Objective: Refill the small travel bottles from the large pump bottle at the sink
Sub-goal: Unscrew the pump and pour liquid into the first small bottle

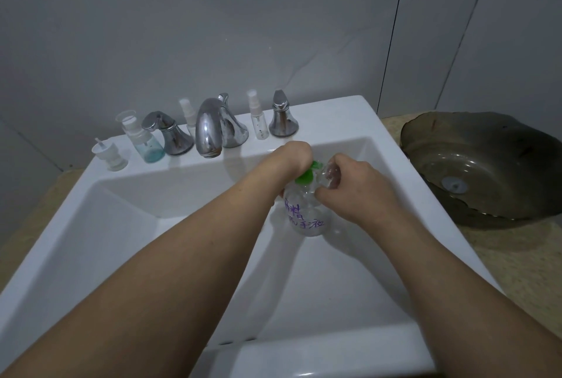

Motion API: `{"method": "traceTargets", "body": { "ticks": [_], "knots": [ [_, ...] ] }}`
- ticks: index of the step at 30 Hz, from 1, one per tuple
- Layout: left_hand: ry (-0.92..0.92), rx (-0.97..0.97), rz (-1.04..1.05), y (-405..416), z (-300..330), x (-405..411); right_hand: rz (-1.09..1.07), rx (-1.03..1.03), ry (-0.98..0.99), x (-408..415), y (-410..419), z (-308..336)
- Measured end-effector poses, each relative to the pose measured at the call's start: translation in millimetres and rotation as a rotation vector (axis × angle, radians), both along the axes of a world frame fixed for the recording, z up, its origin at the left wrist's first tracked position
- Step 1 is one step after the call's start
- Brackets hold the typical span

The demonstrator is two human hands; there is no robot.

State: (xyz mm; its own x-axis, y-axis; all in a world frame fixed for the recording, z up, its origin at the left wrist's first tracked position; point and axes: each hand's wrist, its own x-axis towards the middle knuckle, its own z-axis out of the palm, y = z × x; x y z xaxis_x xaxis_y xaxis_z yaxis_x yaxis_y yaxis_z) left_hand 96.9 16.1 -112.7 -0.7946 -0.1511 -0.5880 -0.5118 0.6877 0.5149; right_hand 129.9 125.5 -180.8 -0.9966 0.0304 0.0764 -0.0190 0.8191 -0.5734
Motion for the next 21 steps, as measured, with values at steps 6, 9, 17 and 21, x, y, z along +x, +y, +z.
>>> {"method": "traceTargets", "body": {
  "ticks": [6,9,17,21],
  "knots": [
    [-0.058,0.076,-0.001,-13,-5,-7,0.008,0.000,0.071,1,-1,4],
    [-0.084,0.079,-0.012,-17,-4,-12,0.013,-0.013,0.091,2,-1,7],
    [-0.069,0.040,0.027,-10,2,-5,0.010,-0.018,0.084,0,0,4],
    [0.018,0.026,0.046,0,2,1,0.013,-0.010,0.026,-1,1,1]
  ]
}}
